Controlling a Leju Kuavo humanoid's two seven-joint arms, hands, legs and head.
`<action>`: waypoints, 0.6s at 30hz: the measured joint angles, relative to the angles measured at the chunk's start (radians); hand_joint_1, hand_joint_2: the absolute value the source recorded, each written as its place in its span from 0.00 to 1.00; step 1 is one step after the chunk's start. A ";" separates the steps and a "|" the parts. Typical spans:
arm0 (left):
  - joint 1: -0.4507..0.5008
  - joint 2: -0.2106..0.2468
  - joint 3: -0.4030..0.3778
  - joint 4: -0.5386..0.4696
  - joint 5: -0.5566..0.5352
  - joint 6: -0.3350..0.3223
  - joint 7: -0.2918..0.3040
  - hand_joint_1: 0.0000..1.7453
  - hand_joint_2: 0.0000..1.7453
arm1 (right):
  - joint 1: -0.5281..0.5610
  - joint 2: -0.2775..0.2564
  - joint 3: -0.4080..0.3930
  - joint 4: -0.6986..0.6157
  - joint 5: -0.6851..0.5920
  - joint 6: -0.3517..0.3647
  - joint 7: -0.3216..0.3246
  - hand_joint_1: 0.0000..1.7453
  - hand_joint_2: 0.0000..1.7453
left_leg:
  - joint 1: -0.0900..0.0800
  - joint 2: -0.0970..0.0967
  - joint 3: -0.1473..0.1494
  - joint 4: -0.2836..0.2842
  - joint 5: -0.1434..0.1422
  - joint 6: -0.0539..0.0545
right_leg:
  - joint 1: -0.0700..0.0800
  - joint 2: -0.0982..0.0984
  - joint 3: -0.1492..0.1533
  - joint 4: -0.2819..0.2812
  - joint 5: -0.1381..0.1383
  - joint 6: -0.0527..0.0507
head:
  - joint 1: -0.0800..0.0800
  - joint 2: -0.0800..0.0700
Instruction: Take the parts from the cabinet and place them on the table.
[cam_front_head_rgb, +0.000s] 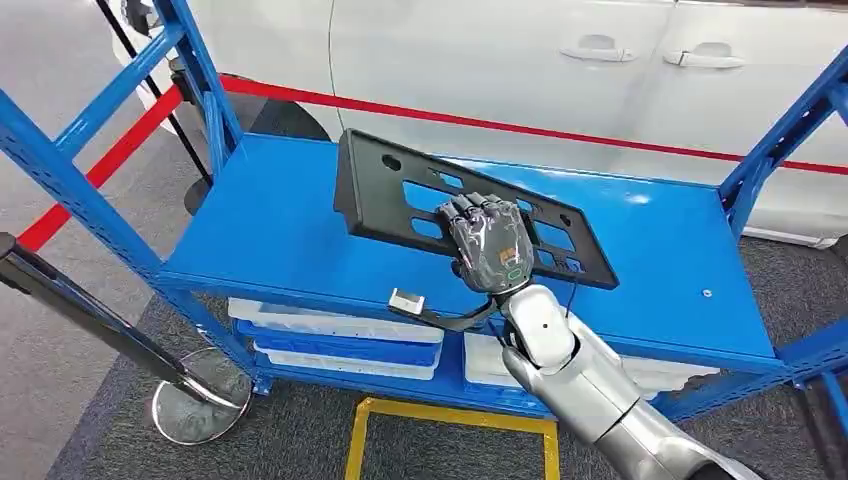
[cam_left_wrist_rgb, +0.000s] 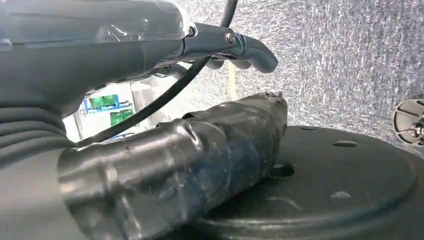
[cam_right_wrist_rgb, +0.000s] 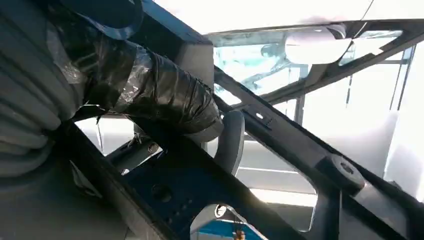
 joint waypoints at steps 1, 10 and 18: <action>0.000 0.000 0.000 0.000 0.001 0.000 0.000 0.00 1.00 | 0.002 -0.002 0.004 0.000 0.010 -0.005 0.003 1.00 1.00 | 0.001 0.000 -0.007 0.006 0.001 -0.001 | -0.004 0.000 -0.015 0.045 -0.007 0.002 | 0.000 0.000; -0.002 0.003 0.000 0.001 0.010 0.005 0.000 0.00 1.00 | 0.009 -0.013 0.008 -0.044 0.069 -0.066 0.032 1.00 1.00 | 0.001 -0.009 -0.044 0.045 0.006 -0.051 | -0.007 0.003 0.112 -0.213 0.113 -0.023 | 0.000 0.000; -0.005 0.003 0.000 0.002 0.013 0.005 -0.001 0.00 1.00 | 0.018 -0.013 0.008 -0.068 0.025 -0.065 0.014 1.00 1.00 | -0.003 -0.007 -0.096 0.317 -0.167 -0.054 | 0.014 -0.006 0.044 -0.218 0.168 -0.068 | -0.002 0.000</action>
